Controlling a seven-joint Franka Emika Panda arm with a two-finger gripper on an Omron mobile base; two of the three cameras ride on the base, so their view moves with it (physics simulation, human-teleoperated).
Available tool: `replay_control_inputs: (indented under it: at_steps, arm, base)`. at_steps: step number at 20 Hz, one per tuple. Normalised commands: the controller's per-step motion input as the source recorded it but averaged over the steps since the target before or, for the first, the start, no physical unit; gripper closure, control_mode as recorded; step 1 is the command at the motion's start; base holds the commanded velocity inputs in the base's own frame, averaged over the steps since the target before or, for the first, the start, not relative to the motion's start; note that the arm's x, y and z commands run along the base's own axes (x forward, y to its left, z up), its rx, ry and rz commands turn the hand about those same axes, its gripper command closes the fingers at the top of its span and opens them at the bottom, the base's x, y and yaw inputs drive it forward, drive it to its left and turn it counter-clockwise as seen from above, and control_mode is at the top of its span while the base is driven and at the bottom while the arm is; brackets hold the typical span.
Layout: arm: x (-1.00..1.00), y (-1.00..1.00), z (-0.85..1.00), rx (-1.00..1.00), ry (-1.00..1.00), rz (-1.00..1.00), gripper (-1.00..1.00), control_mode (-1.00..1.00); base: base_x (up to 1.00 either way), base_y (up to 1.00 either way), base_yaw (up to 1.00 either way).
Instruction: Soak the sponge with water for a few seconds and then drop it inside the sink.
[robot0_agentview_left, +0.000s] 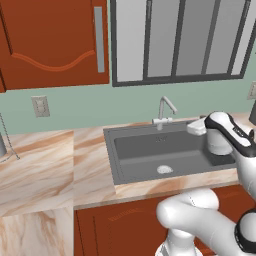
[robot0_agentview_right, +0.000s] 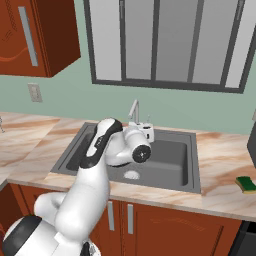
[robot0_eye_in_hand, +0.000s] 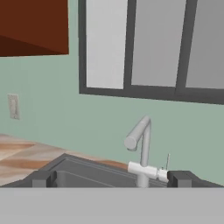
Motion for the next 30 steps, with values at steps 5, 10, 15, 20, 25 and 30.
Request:
replay_control_inputs:
  at_steps: [5, 10, 15, 20, 25, 30]
  arm:
    - [0.30, 0.00, -0.11, 0.00, 0.00, 0.00, -1.00, -1.00]
    - [0.26, 0.00, -0.13, 0.00, 0.00, 0.00, -1.00, -1.00]
    - [0.23, 0.00, -0.12, 0.00, 0.00, 0.00, -1.00, -1.00]
    - [0.25, 0.00, -0.06, 0.00, 0.00, 0.00, -1.00, -1.00]
    - [0.21, 0.00, -0.12, 0.00, 0.00, 0.00, -1.00, -1.00]
    - [0.15, 0.00, -0.26, 0.00, 0.00, 0.00, -1.00, -1.00]
  base:
    - [0.00, 0.00, 0.00]
    - [0.00, 0.00, 0.00]
    - [0.00, 0.00, 0.00]
    - [0.00, 0.00, 0.00]
    - [0.00, 0.00, 0.00]
    - [0.00, 0.00, 0.00]
